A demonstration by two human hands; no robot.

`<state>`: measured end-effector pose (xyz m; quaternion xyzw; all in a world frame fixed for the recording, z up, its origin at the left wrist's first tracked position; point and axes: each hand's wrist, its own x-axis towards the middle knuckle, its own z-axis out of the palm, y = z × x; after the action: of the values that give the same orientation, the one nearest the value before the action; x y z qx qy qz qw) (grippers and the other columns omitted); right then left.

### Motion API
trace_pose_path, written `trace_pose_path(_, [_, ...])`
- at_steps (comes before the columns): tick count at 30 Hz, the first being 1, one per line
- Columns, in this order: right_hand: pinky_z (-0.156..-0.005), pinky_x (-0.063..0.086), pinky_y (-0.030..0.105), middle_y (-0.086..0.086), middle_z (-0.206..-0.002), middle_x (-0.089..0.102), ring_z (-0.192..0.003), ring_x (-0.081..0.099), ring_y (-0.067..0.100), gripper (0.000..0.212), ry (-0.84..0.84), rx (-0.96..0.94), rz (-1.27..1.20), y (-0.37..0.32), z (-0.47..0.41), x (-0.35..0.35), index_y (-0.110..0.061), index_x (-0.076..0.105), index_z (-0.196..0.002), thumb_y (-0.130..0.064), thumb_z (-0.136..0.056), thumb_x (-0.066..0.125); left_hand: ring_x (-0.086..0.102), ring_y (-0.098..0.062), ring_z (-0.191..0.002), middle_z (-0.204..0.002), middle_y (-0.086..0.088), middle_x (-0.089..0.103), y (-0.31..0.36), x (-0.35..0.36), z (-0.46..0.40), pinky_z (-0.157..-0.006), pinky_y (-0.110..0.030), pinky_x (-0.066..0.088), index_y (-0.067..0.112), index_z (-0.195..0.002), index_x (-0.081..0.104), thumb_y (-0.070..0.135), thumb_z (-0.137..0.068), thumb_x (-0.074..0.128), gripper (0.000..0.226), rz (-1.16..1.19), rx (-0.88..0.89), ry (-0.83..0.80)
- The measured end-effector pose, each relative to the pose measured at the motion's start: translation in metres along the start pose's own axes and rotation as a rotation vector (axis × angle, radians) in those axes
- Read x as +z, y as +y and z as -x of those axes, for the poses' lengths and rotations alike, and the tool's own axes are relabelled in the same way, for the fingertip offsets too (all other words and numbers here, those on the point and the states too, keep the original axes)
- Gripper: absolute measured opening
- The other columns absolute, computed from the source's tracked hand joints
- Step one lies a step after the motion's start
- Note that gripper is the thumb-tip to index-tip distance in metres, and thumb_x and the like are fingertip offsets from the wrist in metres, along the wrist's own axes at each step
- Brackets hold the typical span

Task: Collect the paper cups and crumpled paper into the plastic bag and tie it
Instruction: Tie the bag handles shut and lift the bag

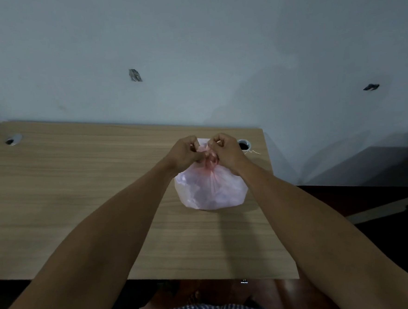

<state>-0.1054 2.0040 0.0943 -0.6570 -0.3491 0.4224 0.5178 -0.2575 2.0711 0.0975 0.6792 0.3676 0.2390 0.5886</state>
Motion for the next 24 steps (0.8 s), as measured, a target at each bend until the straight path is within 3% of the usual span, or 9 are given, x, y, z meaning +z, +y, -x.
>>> trace_pose_path(3, [-0.05,0.044,0.027,0.014,-0.069,0.06,-0.05,0.052,0.019,0.009,0.036,0.023,0.03,-0.002,-0.003,0.0,0.003,0.064,-0.091,0.004,-0.098,0.059,0.054,-0.017,-0.065,-0.072,-0.01,0.061,0.002,0.002,-0.001,-0.06,-0.028,0.043,0.005,-0.07,0.05,0.003,-0.083,0.078,0.031,-0.322,0.178,0.069])
trace_pose_path(6, [-0.052,0.048,0.025,0.01,-0.07,0.067,-0.058,0.057,0.02,0.022,0.054,0.051,0.046,-0.004,-0.007,-0.002,0.0,0.07,-0.079,0.013,-0.092,0.06,0.059,-0.023,-0.081,-0.089,-0.012,0.065,-0.001,0.004,0.002,-0.068,-0.036,0.05,0.005,-0.071,0.053,0.0,-0.083,0.075,0.025,-0.448,0.346,0.146])
trace_pose_path(8, [-0.053,0.049,0.025,0.009,-0.07,0.068,-0.059,0.059,0.021,0.032,0.063,0.063,0.066,-0.005,-0.008,-0.001,-0.009,0.071,-0.071,0.014,-0.09,0.06,0.062,-0.027,-0.077,-0.086,-0.01,0.069,0.0,0.005,0.004,-0.068,-0.042,0.052,0.013,-0.072,0.051,0.001,-0.086,0.069,0.026,-0.488,0.357,0.144])
trace_pose_path(11, [-0.04,0.041,0.021,0.014,-0.069,0.062,-0.048,0.056,0.019,0.026,0.115,0.116,0.081,-0.005,-0.008,-0.003,-0.012,0.065,-0.075,0.005,-0.092,0.055,0.059,-0.029,-0.072,-0.077,-0.009,0.066,0.005,0.008,0.006,-0.065,-0.043,0.05,0.009,-0.076,0.049,0.008,-0.091,0.065,0.022,-0.525,0.297,0.123])
trace_pose_path(13, [-0.043,0.044,0.025,0.012,-0.076,0.062,-0.053,0.059,0.021,0.016,0.15,0.134,0.088,-0.004,-0.007,-0.004,-0.014,0.062,-0.085,-0.004,-0.095,0.054,0.052,-0.024,-0.061,-0.069,-0.005,0.057,0.007,0.01,0.005,-0.056,-0.037,0.044,0.009,-0.077,0.046,0.007,-0.09,0.067,0.025,-0.417,0.195,0.112])
trace_pose_path(15, [-0.055,0.05,0.033,0.011,-0.085,0.064,-0.067,0.061,0.024,0.012,0.178,0.069,0.12,-0.003,-0.006,-0.002,-0.014,0.061,-0.09,-0.008,-0.098,0.054,0.043,-0.015,-0.046,-0.054,0.003,0.05,0.01,0.01,0.003,-0.044,-0.028,0.035,0.014,-0.077,0.042,0.002,-0.089,0.067,0.03,-0.164,0.042,0.088])
trace_pose_path(18, [-0.061,0.057,0.041,0.017,-0.086,0.065,-0.074,0.063,0.03,0.014,0.2,-0.036,0.118,-0.005,-0.002,-0.002,-0.007,0.06,-0.088,-0.008,-0.1,0.054,0.032,-0.014,-0.041,-0.045,-0.001,0.042,0.013,0.006,0.003,-0.042,-0.023,0.022,0.017,-0.07,0.043,-0.001,-0.087,0.068,0.035,0.161,-0.075,0.077])
trace_pose_path(21, [-0.077,0.06,0.056,0.015,-0.079,0.062,-0.078,0.065,0.036,0.021,0.178,-0.046,0.097,-0.005,0.0,-0.006,-0.001,0.06,-0.076,-0.005,-0.095,0.052,0.032,-0.012,-0.038,-0.043,-0.002,0.047,0.008,0.002,0.004,-0.041,-0.021,0.02,0.015,-0.072,0.042,0.001,-0.093,0.066,0.034,0.277,-0.11,0.137])
trace_pose_path(24, [-0.091,0.057,0.057,0.011,-0.072,0.066,-0.074,0.064,0.022,0.035,0.043,0.01,0.032,-0.006,0.004,-0.007,-0.004,0.066,-0.064,-0.017,-0.094,0.054,0.033,-0.011,-0.037,-0.043,-0.002,0.049,0.002,-0.004,0.005,-0.04,-0.02,0.024,0.006,-0.085,0.046,0.002,-0.096,0.063,0.021,0.283,-0.125,0.193])
